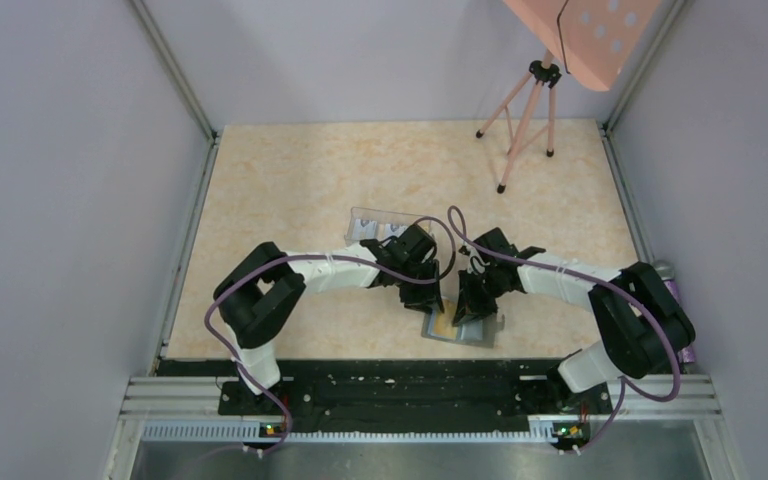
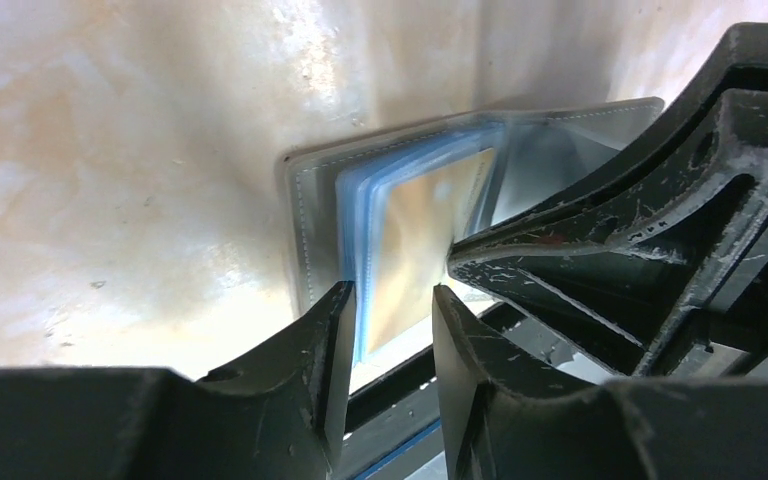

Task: Put the credit cards into the card holder
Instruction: Insert the credit card into the card holder, then turn over the card slot in the card holder.

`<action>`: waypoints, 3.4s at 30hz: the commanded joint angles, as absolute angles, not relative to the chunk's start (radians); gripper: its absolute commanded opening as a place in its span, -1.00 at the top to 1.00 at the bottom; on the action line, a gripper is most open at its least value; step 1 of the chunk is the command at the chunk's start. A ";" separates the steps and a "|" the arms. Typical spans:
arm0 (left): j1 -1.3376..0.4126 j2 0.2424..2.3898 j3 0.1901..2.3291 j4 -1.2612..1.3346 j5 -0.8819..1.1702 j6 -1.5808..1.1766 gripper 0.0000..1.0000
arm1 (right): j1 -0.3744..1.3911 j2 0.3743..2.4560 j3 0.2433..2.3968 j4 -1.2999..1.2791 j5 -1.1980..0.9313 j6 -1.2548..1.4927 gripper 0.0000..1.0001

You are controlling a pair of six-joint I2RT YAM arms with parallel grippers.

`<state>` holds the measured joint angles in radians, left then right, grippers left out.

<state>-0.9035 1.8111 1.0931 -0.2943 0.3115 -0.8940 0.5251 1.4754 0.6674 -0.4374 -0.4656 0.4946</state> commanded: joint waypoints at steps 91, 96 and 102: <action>-0.958 1.894 1.279 -0.530 0.165 -0.804 0.19 | 0.523 1.536 0.700 -0.429 -0.421 0.452 1.00; -0.963 1.906 1.286 -0.508 0.195 -0.803 0.27 | 0.523 1.537 0.699 -0.423 -0.429 0.455 1.00; -0.963 1.903 1.300 -0.572 0.128 -0.804 0.18 | 0.523 1.538 0.699 -0.417 -0.439 0.458 1.00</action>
